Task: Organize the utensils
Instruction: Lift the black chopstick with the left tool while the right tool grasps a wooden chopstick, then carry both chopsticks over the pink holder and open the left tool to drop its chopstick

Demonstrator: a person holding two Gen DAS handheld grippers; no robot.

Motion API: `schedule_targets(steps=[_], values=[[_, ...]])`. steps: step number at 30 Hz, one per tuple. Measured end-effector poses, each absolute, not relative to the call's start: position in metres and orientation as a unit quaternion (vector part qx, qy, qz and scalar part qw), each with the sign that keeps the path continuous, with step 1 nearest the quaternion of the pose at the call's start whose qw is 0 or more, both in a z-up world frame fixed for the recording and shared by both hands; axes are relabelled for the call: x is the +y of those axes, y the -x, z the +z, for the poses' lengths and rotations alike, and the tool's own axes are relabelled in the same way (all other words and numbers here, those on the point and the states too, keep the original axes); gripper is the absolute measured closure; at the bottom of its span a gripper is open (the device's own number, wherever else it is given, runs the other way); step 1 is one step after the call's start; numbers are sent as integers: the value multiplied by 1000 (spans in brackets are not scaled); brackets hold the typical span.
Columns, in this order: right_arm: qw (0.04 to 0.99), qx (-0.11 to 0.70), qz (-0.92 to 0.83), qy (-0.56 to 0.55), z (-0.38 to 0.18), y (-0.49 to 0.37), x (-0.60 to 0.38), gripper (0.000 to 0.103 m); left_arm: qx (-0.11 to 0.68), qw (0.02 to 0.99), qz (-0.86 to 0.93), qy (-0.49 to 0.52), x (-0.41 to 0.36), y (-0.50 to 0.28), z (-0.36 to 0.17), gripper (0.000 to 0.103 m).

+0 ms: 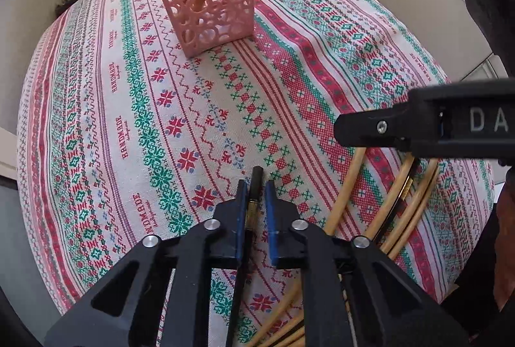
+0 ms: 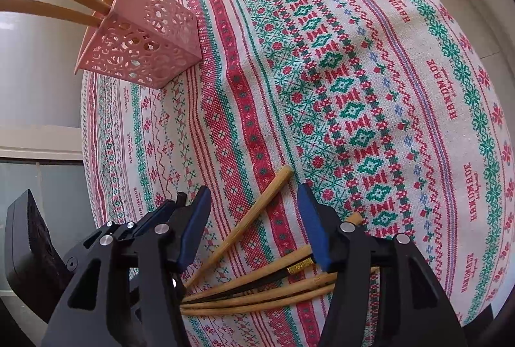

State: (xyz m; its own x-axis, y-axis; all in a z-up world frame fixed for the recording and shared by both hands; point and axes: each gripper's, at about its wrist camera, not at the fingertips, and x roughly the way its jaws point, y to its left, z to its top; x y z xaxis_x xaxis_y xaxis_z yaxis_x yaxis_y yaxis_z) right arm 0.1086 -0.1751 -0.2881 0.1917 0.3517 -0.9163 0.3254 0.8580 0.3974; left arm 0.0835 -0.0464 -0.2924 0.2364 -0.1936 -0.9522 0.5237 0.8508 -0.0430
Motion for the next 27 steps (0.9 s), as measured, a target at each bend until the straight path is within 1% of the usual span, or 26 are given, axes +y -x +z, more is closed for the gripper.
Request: schedule_targets(steps=[3,4,5,6,7,10,12,14,17,23,27], values=[[748,627,0,-218,-288,-114,-149,47,567,788,-209,-123,-27,-83,-286,97],[756,622,-3,-203,-287,-114,-142,52,564,793,-205,-109,-16,-83,-280,97],[766,615,-7,-186,-286,-115,-135,53,560,798,-203,-92,-4,-84,-272,97],[773,609,-3,-176,-287,-116,-127,66,552,806,-197,-79,8,-83,-264,97],[779,602,6,-175,-288,-117,-123,83,541,818,-187,-65,23,-82,-255,97],[793,581,32,-182,-293,-122,-107,88,511,843,-165,-16,62,-80,-231,97],[789,570,67,-219,-295,-125,-103,91,487,859,-157,14,81,-80,-213,97],[801,546,85,-231,-285,-120,-101,92,455,876,-156,40,95,-75,-194,97],[836,489,123,-219,-252,-103,-97,93,408,896,-163,62,101,-61,-166,97],[925,326,155,-118,-164,-40,-95,95,304,933,-178,73,98,-33,-117,97],[945,268,162,-91,-132,-1,-109,95,262,944,-184,74,85,-21,-97,97]])
